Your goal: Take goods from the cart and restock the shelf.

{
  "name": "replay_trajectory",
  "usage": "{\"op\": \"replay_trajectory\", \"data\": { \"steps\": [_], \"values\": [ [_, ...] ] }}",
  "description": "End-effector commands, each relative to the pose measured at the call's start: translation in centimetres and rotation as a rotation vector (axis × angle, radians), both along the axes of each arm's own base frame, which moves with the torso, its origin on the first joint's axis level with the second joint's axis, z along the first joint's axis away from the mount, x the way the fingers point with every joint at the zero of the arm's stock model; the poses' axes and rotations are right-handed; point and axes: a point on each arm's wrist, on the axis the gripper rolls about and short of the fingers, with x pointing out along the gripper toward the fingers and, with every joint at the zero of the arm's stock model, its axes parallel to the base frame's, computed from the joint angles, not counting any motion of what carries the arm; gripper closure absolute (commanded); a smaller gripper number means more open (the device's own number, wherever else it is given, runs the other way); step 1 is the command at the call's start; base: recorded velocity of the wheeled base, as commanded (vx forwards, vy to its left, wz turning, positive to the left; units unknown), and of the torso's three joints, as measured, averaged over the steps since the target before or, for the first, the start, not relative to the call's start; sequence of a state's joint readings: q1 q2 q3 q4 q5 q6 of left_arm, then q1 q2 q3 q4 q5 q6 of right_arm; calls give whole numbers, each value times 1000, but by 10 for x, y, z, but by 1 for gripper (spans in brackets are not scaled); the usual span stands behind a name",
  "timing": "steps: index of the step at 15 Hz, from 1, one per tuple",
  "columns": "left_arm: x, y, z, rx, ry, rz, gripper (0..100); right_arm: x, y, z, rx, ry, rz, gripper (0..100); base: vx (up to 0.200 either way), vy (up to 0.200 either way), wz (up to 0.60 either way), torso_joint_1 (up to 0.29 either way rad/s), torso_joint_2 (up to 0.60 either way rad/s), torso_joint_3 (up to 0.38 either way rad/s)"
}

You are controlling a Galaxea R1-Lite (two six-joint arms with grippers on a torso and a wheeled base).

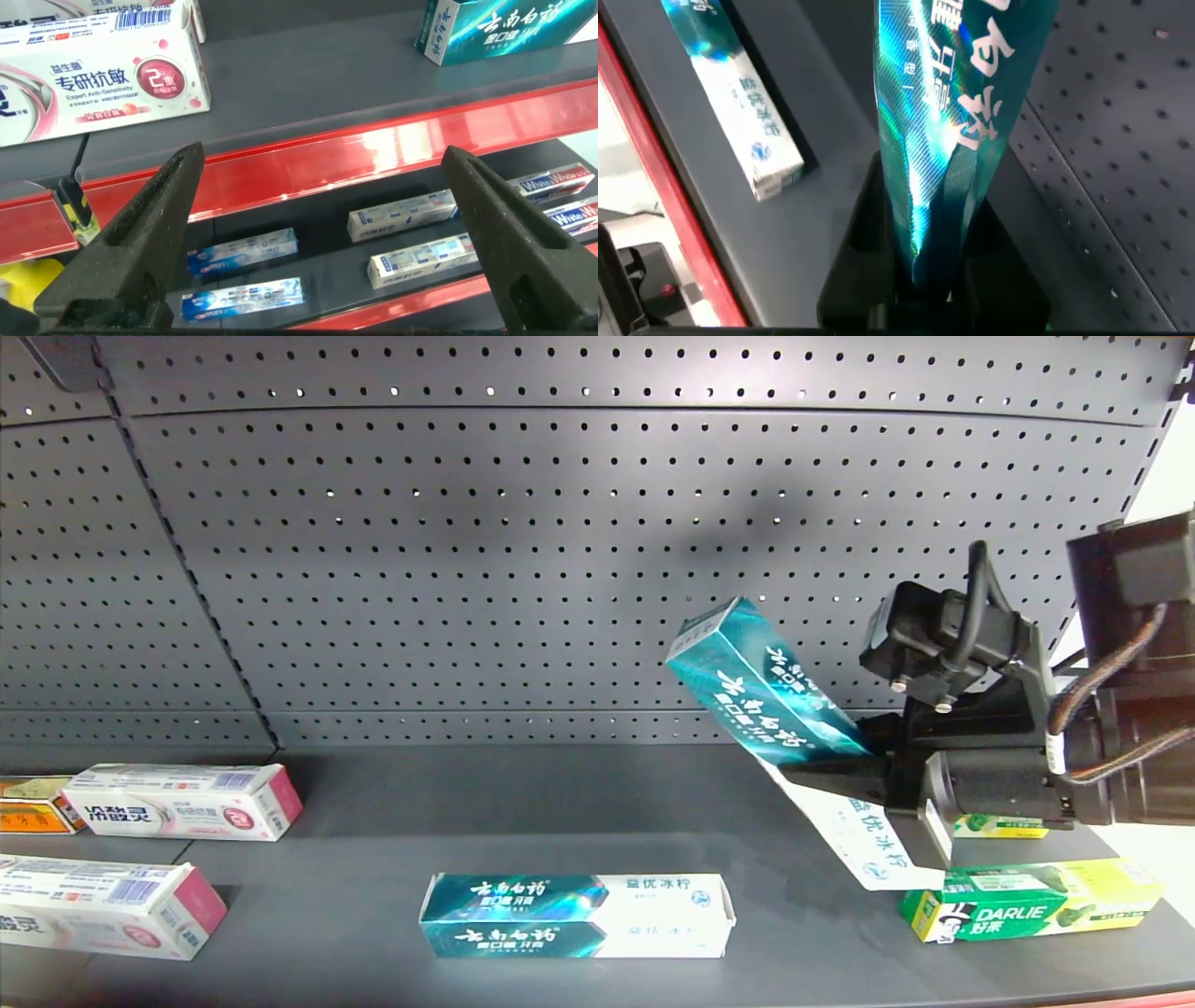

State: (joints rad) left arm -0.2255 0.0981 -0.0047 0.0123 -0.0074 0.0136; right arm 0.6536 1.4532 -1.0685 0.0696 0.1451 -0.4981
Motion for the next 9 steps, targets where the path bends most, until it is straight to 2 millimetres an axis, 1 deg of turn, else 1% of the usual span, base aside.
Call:
{"op": "replay_trajectory", "data": {
  "steps": [1,4,6,9],
  "values": [
    [0,0,0,1,2,0,0,12,12,-7,-17,23,8,100,0,0,0,0,0,0],
    [0,0,0,1,2,0,0,23,22,-4,-15,36,32,100,0,0,0,0,0,0],
    [0,0,0,1,2,0,0,20,25,2,-59,77,57,100,0,0,0,0,0,0],
    [0,0,0,1,2,0,0,28,32,5,-127,86,91,100,0,0,0,0,0,0]
  ]
}}
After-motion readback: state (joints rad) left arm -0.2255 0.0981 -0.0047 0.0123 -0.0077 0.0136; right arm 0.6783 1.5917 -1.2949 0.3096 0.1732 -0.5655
